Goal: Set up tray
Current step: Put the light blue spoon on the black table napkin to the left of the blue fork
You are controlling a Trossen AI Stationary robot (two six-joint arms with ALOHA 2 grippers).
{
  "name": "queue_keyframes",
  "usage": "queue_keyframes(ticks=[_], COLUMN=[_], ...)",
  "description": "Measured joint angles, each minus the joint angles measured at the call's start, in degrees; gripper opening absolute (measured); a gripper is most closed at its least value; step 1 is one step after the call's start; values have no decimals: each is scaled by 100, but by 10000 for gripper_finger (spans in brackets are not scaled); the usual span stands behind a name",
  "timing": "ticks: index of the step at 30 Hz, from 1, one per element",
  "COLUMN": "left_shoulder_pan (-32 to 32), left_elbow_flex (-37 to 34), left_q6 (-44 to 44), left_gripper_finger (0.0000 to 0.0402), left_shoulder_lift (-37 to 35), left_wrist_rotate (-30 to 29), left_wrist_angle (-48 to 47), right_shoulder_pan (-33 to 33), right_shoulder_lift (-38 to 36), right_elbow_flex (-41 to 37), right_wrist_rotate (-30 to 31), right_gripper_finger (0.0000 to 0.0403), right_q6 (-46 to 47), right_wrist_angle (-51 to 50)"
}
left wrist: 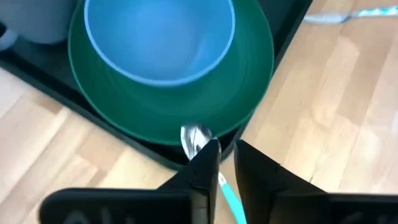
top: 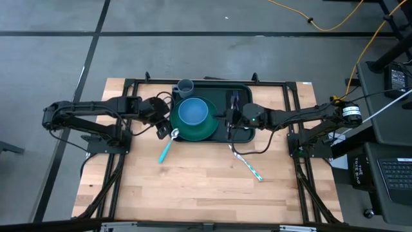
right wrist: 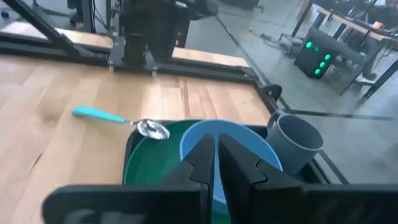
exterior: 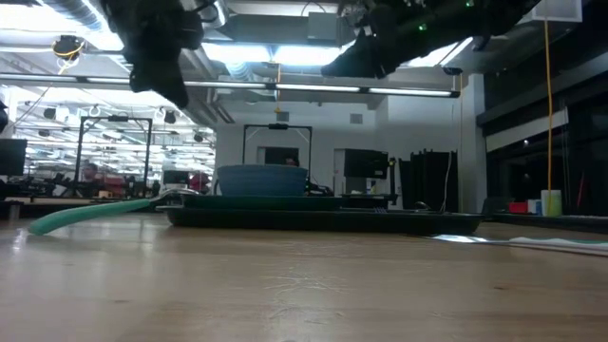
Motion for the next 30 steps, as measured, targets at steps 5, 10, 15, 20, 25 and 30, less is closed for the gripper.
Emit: queue_keyframes(ticks=[5,10,15,20,25,30], left_shoulder_pan=[-278,-579,-936,-1141,-1236,-1412], left_elbow_flex=[0,4,4,4,4,4], left_q6=[-212,-740,-1084,-1283,-1892,-2127], left_gripper_finger=[78,101,109,109,109,109], left_shoulder_lift=[27,184,567,1091,1492,1811], left_wrist_rotate=[-203,-281,-378,-515,-563,-818], left_wrist_angle=[-152,-240,-289,-449,-445,-444], right_shoulder_pan=[0,0,0,0,0,0], right_shoulder_lift=[0,0,0,0,0,0], right_elbow_flex=[0,0,-2,-2,-2,-2], right_wrist_rotate=[0,2,4,4,4,7], right_gripper_finger=[28,28,28,28,28,28], right_q6=[0,2,0,0,0,-10], right_wrist_angle=[-65,-67,-71,-71,-73,-78])
